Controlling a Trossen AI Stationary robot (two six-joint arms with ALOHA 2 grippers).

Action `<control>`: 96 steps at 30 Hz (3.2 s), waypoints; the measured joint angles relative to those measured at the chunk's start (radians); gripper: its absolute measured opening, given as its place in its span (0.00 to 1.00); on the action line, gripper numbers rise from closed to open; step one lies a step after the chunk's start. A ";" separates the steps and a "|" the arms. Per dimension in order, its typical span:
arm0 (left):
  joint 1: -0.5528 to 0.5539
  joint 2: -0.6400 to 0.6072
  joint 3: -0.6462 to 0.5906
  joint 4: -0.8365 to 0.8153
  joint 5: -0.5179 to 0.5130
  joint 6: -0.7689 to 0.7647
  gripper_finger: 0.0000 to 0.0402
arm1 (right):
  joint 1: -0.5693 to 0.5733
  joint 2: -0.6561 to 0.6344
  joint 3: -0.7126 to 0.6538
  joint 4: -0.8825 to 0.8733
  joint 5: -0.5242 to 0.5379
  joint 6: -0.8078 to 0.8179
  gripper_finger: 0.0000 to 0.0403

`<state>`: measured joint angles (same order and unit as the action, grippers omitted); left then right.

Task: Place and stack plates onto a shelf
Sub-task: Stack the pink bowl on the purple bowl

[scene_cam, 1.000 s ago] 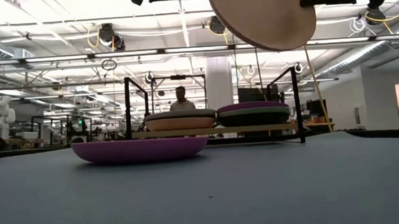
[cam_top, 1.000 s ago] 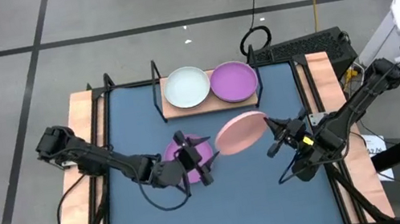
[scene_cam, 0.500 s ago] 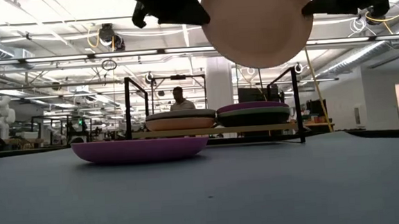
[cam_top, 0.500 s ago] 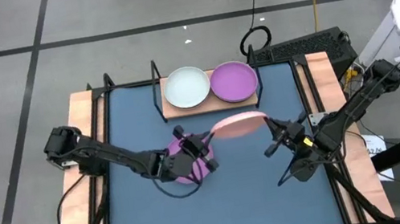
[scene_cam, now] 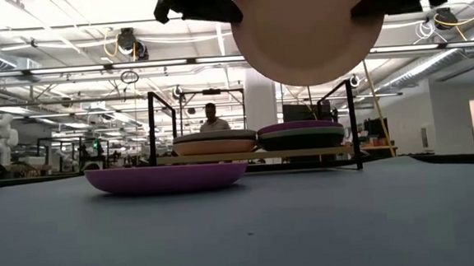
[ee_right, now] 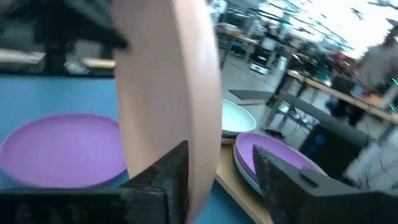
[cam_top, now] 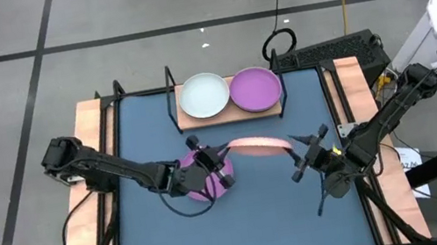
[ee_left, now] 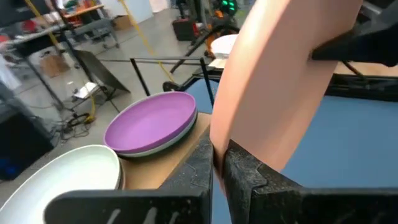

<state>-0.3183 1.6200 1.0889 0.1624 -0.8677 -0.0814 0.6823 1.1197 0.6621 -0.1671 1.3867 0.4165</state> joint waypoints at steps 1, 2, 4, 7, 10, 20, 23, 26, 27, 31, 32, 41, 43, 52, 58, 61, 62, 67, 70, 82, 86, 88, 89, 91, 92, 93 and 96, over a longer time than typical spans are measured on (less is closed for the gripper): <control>0.000 -0.018 0.000 -0.022 0.019 -0.007 0.05 | 0.000 -0.012 0.000 0.013 -0.023 -0.057 0.40; 0.000 -0.039 0.000 -0.042 0.042 -0.017 0.05 | 0.000 -0.024 0.001 0.033 -0.041 -0.110 0.42; 0.008 -0.080 0.000 -0.088 0.107 -0.054 0.05 | 0.000 -0.053 0.003 0.059 -0.084 -0.204 0.45; 0.039 -0.134 0.000 -0.154 0.218 -0.105 0.05 | -0.001 -0.086 0.003 0.076 -0.172 -0.339 0.48; 0.090 -0.177 0.000 -0.214 0.331 -0.147 0.05 | -0.001 -0.108 0.002 0.112 -0.232 -0.435 0.48; 0.266 -0.215 0.001 -0.479 0.663 -0.326 0.04 | -0.002 -0.053 0.009 0.127 -0.284 -0.545 0.45; 0.285 -0.213 0.000 -0.507 0.720 -0.351 0.04 | -0.008 -0.003 0.045 0.139 -0.303 -0.577 0.44; 0.284 -0.215 0.000 -0.529 0.737 -0.374 0.04 | -0.031 0.058 0.100 0.136 -0.227 -0.417 0.44; 0.282 -0.214 0.000 -0.543 0.742 -0.388 0.04 | -0.041 0.073 0.122 0.138 -0.203 -0.344 0.43; 0.277 -0.206 0.000 -0.597 0.733 -0.476 0.04 | -0.062 0.146 0.228 0.143 -0.280 -0.347 0.40; 0.276 -0.202 0.000 -0.608 0.738 -0.480 0.04 | -0.062 0.169 0.253 0.140 -0.309 -0.379 0.39; 0.264 -0.178 0.000 -0.717 0.699 -0.620 0.04 | -0.104 0.281 0.428 0.090 -0.394 0.029 0.30; 0.252 -0.164 0.001 -0.719 0.698 -0.654 0.04 | -0.108 0.300 0.431 0.055 -0.388 0.057 0.27; 0.208 -0.085 0.000 -0.737 0.744 -0.696 0.05 | -0.170 0.323 0.433 -0.155 -0.530 0.283 0.24; 0.199 -0.047 0.000 -0.700 0.744 -0.707 0.05 | -0.196 0.336 0.433 -0.256 -0.583 0.393 0.27; 0.198 -0.036 0.000 -0.668 0.744 -0.706 0.05 | -0.220 0.350 0.434 -0.269 -0.655 0.426 0.28; 0.198 -0.033 0.000 -0.665 0.744 -0.707 0.05 | -0.228 0.356 0.434 -0.284 -0.668 0.437 0.28; 0.194 -0.033 0.000 -0.665 0.743 -0.705 0.05 | -0.262 0.384 0.433 -0.319 -0.683 0.457 0.28; 0.192 -0.033 0.000 -0.665 0.743 -0.703 0.05 | -0.266 0.385 0.433 -0.317 -0.685 0.436 0.28; 0.186 -0.033 -0.001 -0.577 0.692 -0.696 0.05 | -0.290 0.385 0.393 -0.333 -0.668 0.391 0.05; 0.179 -0.033 -0.001 -0.571 0.686 -0.681 0.05 | -0.302 0.384 0.367 -0.320 -0.664 0.399 0.02; 0.175 -0.033 -0.002 -0.553 0.656 -0.630 0.06 | -0.307 0.380 0.361 -0.324 -0.667 0.405 0.02; 0.170 -0.033 -0.002 -0.540 0.621 -0.601 0.06 | -0.310 0.380 0.361 -0.328 -0.667 0.405 0.02; 0.160 -0.033 -0.003 -0.510 0.569 -0.546 0.10 | -0.311 0.380 0.359 -0.339 -0.667 0.400 0.01; 0.156 -0.033 -0.003 -0.493 0.557 -0.523 0.13 | -0.312 0.381 0.358 -0.342 -0.668 0.394 0.01; 0.151 -0.033 -0.002 -0.448 0.544 -0.505 0.17 | -0.311 0.381 0.359 -0.328 -0.682 0.379 0.01; 0.145 -0.039 0.003 -0.391 0.503 -0.456 0.31 | -0.314 0.384 0.360 -0.325 -0.689 0.376 0.01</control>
<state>-0.1729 1.5810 1.0924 -0.2290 -0.3650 -0.5370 0.3688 1.5040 1.0218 -0.4923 0.6976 0.7920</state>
